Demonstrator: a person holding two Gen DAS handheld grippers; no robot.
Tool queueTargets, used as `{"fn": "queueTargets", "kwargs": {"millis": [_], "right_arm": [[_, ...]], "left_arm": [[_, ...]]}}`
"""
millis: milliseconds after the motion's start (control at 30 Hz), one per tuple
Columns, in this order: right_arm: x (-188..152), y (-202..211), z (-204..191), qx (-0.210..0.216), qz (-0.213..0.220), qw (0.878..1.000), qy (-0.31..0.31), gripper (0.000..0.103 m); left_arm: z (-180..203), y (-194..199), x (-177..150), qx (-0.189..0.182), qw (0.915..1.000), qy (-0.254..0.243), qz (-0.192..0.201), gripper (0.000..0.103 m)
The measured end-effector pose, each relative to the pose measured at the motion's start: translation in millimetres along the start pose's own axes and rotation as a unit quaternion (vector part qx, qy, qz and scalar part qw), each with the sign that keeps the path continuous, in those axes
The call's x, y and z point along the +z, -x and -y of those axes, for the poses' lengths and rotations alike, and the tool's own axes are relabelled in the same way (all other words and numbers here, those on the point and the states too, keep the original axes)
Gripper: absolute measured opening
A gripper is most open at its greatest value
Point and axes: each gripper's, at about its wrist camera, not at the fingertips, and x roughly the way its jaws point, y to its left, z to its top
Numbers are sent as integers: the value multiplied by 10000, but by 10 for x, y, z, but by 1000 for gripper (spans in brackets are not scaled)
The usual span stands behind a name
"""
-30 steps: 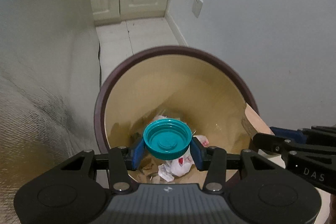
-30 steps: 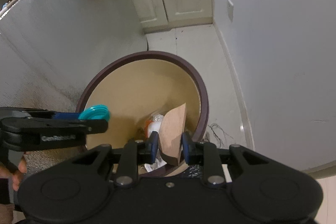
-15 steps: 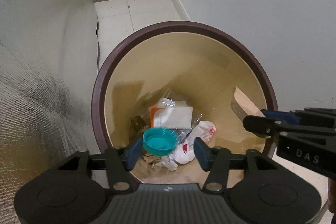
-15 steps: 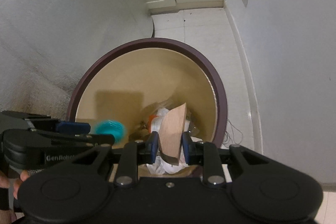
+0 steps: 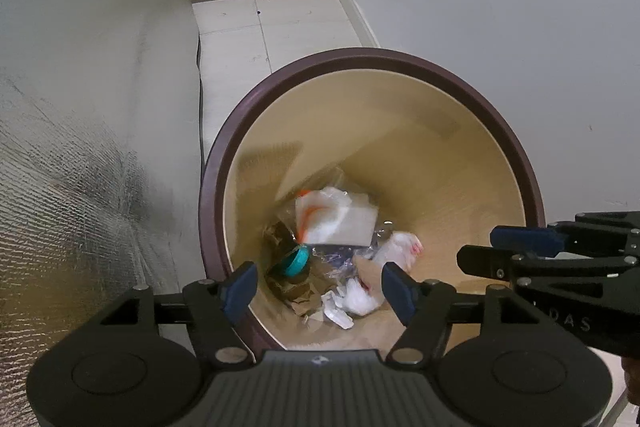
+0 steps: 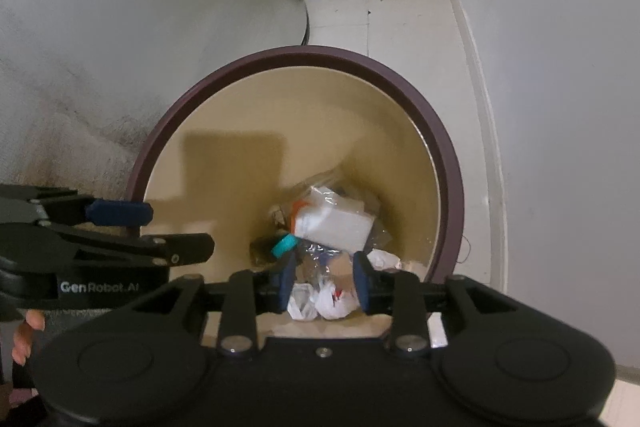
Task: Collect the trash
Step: 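Open the left gripper over the wastebasket while the right releases the wooden piece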
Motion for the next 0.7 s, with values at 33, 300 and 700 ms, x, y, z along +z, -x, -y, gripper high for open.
{"fn": "queueTargets", "kwargs": {"millis": [33,300,700], "right_arm": [[3,13,-2,1,-14,10000,26,33],[-16,118,11,-134,-46,9998,107,35],[-76,236,3,-303,47,9995,117,49]], "left_arm": [[4,9,1,9,10000,-12,-1,72],[33,126,15,78,9999,-86,125,79],[22,288,-62,210,9992,-143,311,92]]}}
